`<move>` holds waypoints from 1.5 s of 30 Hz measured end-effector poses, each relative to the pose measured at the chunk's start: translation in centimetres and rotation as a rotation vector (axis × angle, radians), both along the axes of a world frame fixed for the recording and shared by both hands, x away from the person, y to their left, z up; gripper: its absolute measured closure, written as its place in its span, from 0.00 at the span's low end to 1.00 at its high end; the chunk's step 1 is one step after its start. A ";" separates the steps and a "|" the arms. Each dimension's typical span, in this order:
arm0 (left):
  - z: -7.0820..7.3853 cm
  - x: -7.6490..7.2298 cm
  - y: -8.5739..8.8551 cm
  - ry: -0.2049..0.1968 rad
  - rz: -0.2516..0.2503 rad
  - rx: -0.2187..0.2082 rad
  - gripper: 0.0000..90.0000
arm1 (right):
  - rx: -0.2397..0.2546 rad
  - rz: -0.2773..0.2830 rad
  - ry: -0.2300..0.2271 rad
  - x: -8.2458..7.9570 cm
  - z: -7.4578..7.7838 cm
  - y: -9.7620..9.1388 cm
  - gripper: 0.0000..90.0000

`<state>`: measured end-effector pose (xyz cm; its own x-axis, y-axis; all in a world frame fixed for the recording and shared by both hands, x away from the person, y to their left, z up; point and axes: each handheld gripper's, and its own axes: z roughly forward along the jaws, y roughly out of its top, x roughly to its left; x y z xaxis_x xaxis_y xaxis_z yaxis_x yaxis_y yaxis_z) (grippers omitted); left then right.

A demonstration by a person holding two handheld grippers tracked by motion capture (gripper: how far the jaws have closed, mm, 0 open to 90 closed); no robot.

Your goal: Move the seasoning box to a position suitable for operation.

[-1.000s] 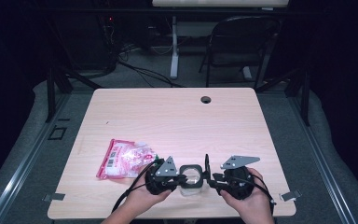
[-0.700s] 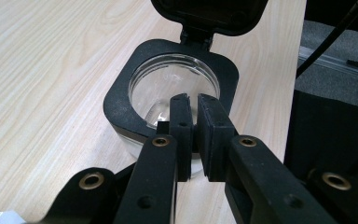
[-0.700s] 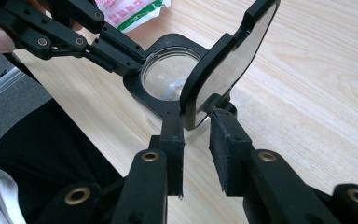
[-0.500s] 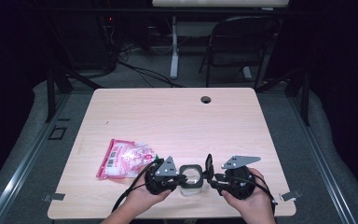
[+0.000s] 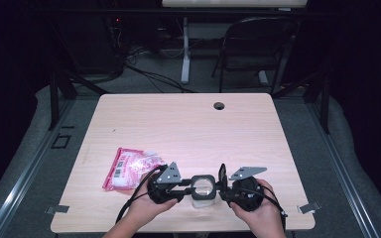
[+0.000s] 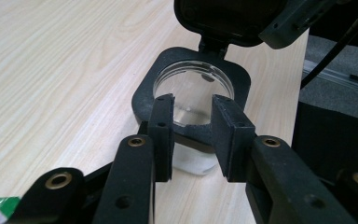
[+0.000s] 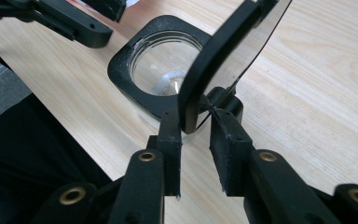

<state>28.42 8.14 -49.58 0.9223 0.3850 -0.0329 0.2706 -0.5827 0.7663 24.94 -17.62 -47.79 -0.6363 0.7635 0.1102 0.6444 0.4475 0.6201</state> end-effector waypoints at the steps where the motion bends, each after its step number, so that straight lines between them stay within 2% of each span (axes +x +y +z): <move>1: 0.1 0.0 0.1 -0.002 0.002 0.002 0.77 | 0.007 0.004 0.004 0.1 -0.1 -0.1 0.83; 9: 0.5 -0.3 2.3 -0.013 0.062 -0.009 0.74 | 0.021 0.008 -0.001 1.3 -0.2 -0.4 0.90; 15: 0.5 -0.7 4.4 -0.009 0.119 -0.013 0.73 | 0.023 0.046 -0.009 2.7 -0.2 -0.4 0.95; 19: 0.6 -1.0 5.8 -0.016 0.154 -0.012 0.72 | 0.030 0.080 -0.010 3.6 -0.3 -0.2 0.95; 25: 0.5 -1.4 7.5 -0.026 0.204 -0.014 0.71 | 0.042 0.079 -0.024 4.9 -0.5 0.1 0.95; 32: 0.3 -1.5 9.0 -0.031 0.240 -0.003 0.67 | 0.066 0.058 -0.019 6.1 -0.7 0.1 0.92; 34: 0.2 -1.5 9.2 -0.027 0.244 -0.011 0.67 | 0.070 0.053 -0.022 6.1 -0.7 0.1 0.92; 38: -0.2 -1.4 9.4 -0.034 0.245 0.021 0.65 | 0.080 0.043 -0.033 6.4 -0.9 0.3 0.88; 40: -0.4 -1.3 9.6 -0.051 0.254 0.031 0.63 | 0.079 0.041 -0.037 6.5 -1.0 0.4 0.87; 45: -1.2 -0.8 10.0 -0.003 0.269 0.031 0.58 | 0.066 0.035 -0.035 6.4 -1.0 0.2 0.81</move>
<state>27.65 18.15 -50.76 0.7867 0.6172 -0.0149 0.4172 -0.5135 0.7498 31.35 -17.40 -48.74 -0.6668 0.7326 0.1367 0.6065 0.4269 0.6708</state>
